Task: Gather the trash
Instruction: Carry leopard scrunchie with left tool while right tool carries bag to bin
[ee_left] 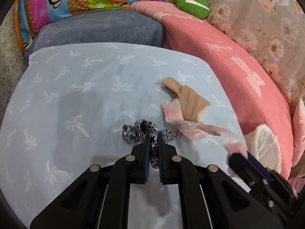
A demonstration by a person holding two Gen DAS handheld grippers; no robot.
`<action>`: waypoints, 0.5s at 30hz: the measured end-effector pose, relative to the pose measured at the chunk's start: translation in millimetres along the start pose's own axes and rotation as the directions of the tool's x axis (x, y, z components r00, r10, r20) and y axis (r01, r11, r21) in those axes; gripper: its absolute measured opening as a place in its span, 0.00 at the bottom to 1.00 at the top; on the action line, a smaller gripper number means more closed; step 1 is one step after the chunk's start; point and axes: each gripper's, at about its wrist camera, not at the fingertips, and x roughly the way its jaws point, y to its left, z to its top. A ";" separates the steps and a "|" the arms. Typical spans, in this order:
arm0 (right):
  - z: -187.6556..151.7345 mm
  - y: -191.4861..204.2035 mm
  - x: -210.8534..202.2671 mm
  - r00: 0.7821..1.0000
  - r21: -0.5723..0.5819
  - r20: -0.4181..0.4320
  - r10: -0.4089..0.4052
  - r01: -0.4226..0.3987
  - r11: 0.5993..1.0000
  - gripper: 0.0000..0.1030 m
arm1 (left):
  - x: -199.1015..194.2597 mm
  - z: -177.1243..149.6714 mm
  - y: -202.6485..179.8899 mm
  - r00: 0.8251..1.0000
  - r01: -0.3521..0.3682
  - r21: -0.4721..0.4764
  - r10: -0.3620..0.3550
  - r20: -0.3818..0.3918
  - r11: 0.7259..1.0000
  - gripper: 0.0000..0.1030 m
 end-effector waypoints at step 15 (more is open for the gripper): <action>17.4 -60.6 -113.7 0.977 0.092 0.202 -0.062 0.045 0.995 0.12 | -40.5 -11.7 -92.2 0.995 0.066 0.158 -0.078 0.069 0.985 0.07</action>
